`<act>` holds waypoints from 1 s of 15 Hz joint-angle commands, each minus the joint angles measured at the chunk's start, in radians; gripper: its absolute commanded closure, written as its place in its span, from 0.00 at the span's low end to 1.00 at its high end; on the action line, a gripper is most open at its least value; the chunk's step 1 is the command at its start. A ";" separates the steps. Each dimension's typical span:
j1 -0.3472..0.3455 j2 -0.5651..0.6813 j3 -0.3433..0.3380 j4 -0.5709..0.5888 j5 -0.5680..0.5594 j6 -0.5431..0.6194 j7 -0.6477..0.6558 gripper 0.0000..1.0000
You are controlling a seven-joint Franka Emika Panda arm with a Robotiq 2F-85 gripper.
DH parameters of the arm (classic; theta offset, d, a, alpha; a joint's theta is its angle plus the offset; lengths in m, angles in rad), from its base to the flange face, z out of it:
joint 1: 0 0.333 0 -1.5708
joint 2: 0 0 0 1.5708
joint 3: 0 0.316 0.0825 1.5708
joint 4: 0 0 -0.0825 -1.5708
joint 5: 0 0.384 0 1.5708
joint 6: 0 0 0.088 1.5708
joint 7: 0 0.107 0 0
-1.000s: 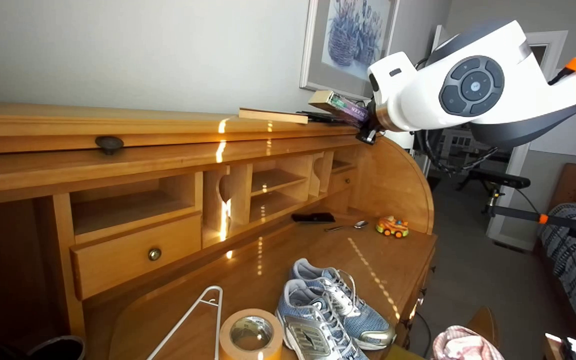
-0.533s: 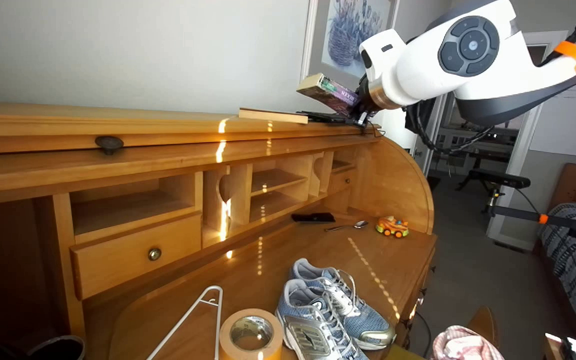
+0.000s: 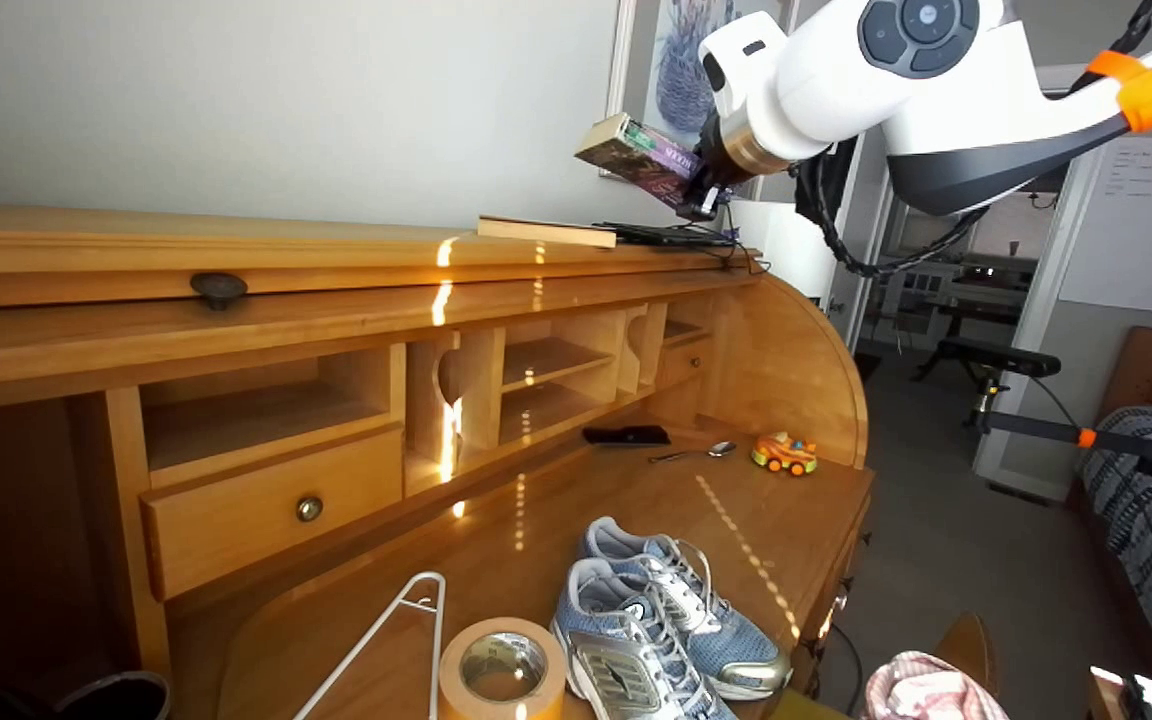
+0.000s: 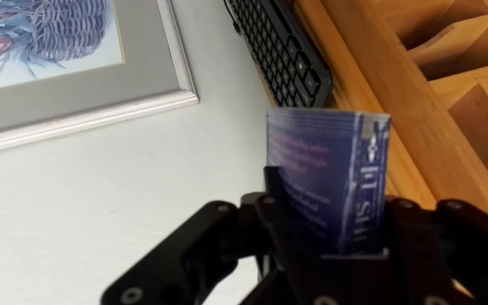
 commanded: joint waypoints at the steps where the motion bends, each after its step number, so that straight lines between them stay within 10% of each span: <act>1: -0.009 0.052 -0.010 0.075 0.076 0.046 -0.099 0.91; 15: -0.056 0.218 -0.009 0.262 0.328 0.238 -0.365 0.91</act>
